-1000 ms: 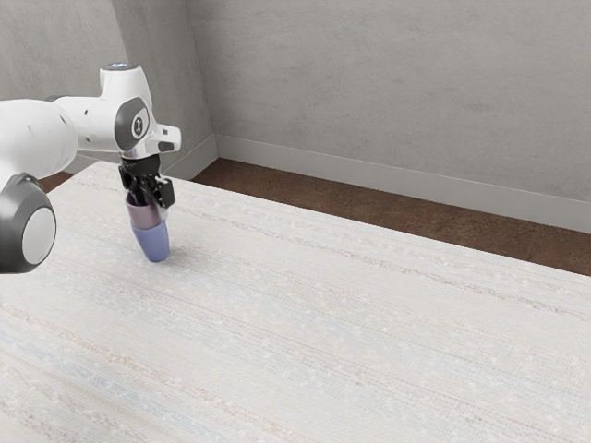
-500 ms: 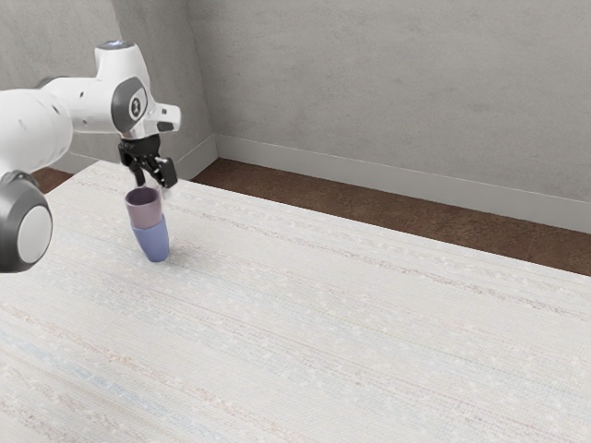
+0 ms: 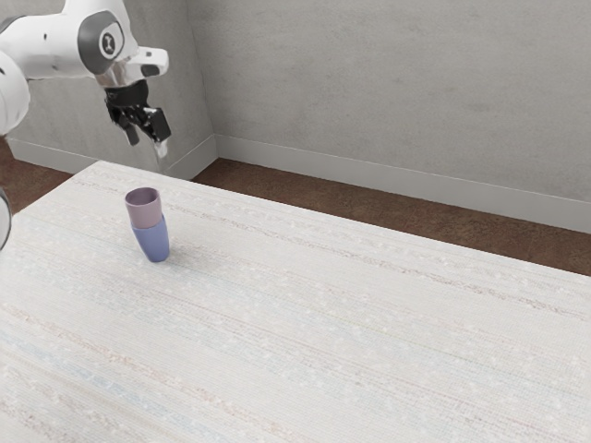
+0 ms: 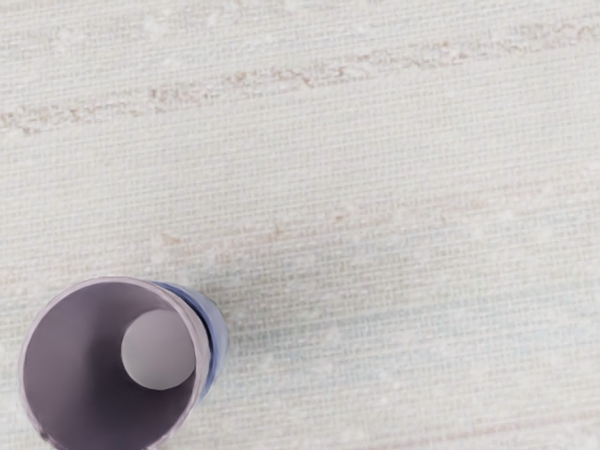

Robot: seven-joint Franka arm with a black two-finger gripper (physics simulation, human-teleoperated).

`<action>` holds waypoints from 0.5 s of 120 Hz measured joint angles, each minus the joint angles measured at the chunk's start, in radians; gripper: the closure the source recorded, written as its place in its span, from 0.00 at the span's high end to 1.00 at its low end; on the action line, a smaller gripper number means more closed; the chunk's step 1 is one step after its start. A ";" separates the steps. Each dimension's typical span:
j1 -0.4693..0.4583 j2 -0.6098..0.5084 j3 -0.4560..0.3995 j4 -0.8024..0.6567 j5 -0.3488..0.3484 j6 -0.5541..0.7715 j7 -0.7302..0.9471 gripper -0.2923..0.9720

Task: Place the left cup onto the right cup

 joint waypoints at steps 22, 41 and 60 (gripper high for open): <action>-0.153 -0.253 -0.005 -0.233 0.057 -0.123 -0.103 0.75; -0.250 -0.344 -0.092 -0.309 0.142 -0.141 -0.168 0.75; -0.367 -0.308 -0.136 -0.307 0.200 -0.090 -0.195 0.75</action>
